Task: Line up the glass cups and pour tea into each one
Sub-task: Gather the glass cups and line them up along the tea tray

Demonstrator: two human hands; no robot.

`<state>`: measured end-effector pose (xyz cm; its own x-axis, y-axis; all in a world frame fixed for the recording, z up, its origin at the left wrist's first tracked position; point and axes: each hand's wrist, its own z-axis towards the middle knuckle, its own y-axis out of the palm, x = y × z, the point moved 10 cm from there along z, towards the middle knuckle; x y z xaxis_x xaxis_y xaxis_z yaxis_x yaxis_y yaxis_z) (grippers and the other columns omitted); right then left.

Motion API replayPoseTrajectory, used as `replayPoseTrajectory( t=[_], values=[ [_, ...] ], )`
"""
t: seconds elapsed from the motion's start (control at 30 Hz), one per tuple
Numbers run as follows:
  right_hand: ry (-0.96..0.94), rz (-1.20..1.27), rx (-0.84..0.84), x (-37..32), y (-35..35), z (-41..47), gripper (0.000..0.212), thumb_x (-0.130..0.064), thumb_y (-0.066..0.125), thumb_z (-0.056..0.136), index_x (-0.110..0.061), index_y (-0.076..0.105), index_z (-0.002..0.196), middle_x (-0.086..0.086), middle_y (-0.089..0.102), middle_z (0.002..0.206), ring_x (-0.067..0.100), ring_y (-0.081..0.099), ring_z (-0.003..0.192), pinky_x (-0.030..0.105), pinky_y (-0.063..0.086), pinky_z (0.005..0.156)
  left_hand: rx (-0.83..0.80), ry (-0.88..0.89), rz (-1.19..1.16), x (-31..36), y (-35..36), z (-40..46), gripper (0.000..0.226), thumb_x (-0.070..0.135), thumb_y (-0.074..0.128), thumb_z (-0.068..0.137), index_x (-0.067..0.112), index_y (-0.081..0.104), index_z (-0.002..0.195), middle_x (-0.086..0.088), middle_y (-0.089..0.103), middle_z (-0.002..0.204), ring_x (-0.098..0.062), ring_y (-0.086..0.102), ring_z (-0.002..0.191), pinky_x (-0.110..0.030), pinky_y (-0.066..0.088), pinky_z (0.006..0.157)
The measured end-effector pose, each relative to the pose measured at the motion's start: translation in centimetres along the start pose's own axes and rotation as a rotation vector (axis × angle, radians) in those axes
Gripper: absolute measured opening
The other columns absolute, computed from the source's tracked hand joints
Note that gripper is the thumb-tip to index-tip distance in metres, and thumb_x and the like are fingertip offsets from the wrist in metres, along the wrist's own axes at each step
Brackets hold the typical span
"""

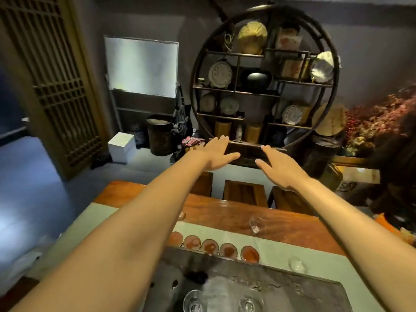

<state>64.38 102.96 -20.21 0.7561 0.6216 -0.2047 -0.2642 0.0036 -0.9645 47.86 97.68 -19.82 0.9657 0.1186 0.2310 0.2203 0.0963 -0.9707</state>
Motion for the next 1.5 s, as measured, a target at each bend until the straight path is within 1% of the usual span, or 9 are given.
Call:
replayPoseTrajectory(
  t=[0.13, 0.27, 0.37, 0.53, 0.87, 1.0, 1.1, 1.33, 1.5],
  values=[
    [-0.124, 0.061, -0.087, -1.6, 5.3, -0.5, 0.069, -0.053, 0.038, 0.102, -0.016, 0.022, 0.158, 0.007, 0.024, 0.164, 0.029, 0.032, 0.148, 0.045, 0.028, 0.12, -0.062, -0.061, -0.093, -2.0, 3.9, -2.5, 0.076, 0.059, 0.035, 0.096, 0.011, 0.018, 0.153, -0.009, 0.019, 0.162, -0.03, 0.018, 0.148, -0.051, 0.02, 0.116],
    [-0.157, 0.096, -0.138, -1.4, 10.4, -2.7, 0.07, -0.056, 0.038, 0.101, -0.016, 0.026, 0.156, 0.007, 0.032, 0.162, 0.027, 0.038, 0.145, 0.045, 0.032, 0.117, -0.104, -0.016, -0.135, -2.5, 9.0, -6.5, 0.08, 0.058, 0.035, 0.096, 0.014, 0.005, 0.155, -0.006, 0.007, 0.164, -0.024, 0.007, 0.151, -0.053, 0.013, 0.119],
    [-0.156, 0.113, -0.197, -0.2, 14.7, -5.8, 0.072, -0.06, 0.037, 0.099, -0.021, 0.022, 0.158, 0.004, 0.025, 0.164, 0.025, 0.034, 0.147, 0.043, 0.03, 0.118, -0.187, -0.011, -0.139, -3.2, 14.2, -10.0, 0.085, 0.064, 0.034, 0.093, 0.02, -0.004, 0.155, 0.0, -0.003, 0.164, -0.018, -0.002, 0.151, -0.047, 0.006, 0.121],
    [-0.149, 0.159, -0.416, 2.0, 22.7, -12.2, 0.078, -0.06, 0.044, 0.096, -0.018, 0.022, 0.158, 0.006, 0.021, 0.165, 0.025, 0.028, 0.15, 0.042, 0.027, 0.121, -0.349, -0.034, -0.154, -4.3, 23.0, -15.4, 0.095, 0.07, 0.035, 0.089, 0.018, -0.01, 0.154, -0.001, -0.009, 0.164, -0.018, -0.005, 0.15, -0.05, 0.004, 0.12],
    [-0.195, 0.043, -0.73, 2.5, 32.1, -20.4, 0.112, -0.09, 0.045, 0.071, -0.031, 0.009, 0.16, 0.003, 0.005, 0.168, 0.025, 0.017, 0.153, 0.047, 0.023, 0.122, -0.612, -0.147, -0.193, -7.3, 35.5, -24.1, 0.115, 0.083, 0.041, 0.074, 0.021, -0.013, 0.154, 0.004, -0.012, 0.163, -0.015, -0.007, 0.15, -0.044, -0.001, 0.119],
    [-0.221, -0.006, -0.749, 2.5, 33.3, -21.5, 0.121, -0.09, 0.054, 0.062, -0.035, 0.008, 0.159, 0.007, 0.011, 0.167, 0.03, 0.025, 0.15, 0.045, 0.032, 0.118, -0.585, -0.108, -0.215, -6.9, 36.2, -25.4, 0.133, 0.091, 0.05, 0.058, 0.021, -0.008, 0.155, 0.005, -0.003, 0.164, -0.014, 0.0, 0.15, -0.043, 0.004, 0.121],
    [-0.25, -0.025, -0.747, 2.3, 33.5, -21.7, 0.121, -0.086, 0.059, 0.062, -0.032, 0.009, 0.159, 0.009, 0.016, 0.166, 0.03, 0.028, 0.148, 0.043, 0.037, 0.115, -0.509, -0.077, -0.217, -6.7, 35.9, -25.5, 0.132, 0.085, 0.059, 0.058, 0.021, -0.001, 0.156, 0.002, 0.007, 0.164, -0.016, 0.01, 0.15, -0.039, 0.013, 0.121],
    [-0.16, 0.045, -0.679, 3.7, 33.0, -21.4, 0.114, -0.074, 0.071, 0.064, -0.031, 0.019, 0.156, 0.003, 0.037, 0.144, 0.023, 0.049, 0.126, 0.035, 0.056, 0.087, -0.341, -0.129, -0.283, -8.0, 35.1, -25.4, 0.112, 0.072, 0.071, 0.057, 0.023, 0.031, 0.15, 0.005, 0.041, 0.153, -0.016, 0.038, 0.139, -0.033, 0.03, 0.113],
    [-0.149, 0.063, -0.671, 4.0, 32.9, -22.0, 0.105, -0.073, 0.07, 0.066, -0.03, 0.029, 0.152, -0.002, 0.042, 0.141, 0.018, 0.052, 0.123, 0.035, 0.056, 0.086, -0.296, -0.191, -0.367, -9.0, 35.3, -26.3, 0.097, 0.07, 0.069, 0.06, 0.031, 0.041, 0.144, 0.01, 0.05, 0.145, -0.013, 0.044, 0.135, -0.031, 0.037, 0.108]
  ],
)
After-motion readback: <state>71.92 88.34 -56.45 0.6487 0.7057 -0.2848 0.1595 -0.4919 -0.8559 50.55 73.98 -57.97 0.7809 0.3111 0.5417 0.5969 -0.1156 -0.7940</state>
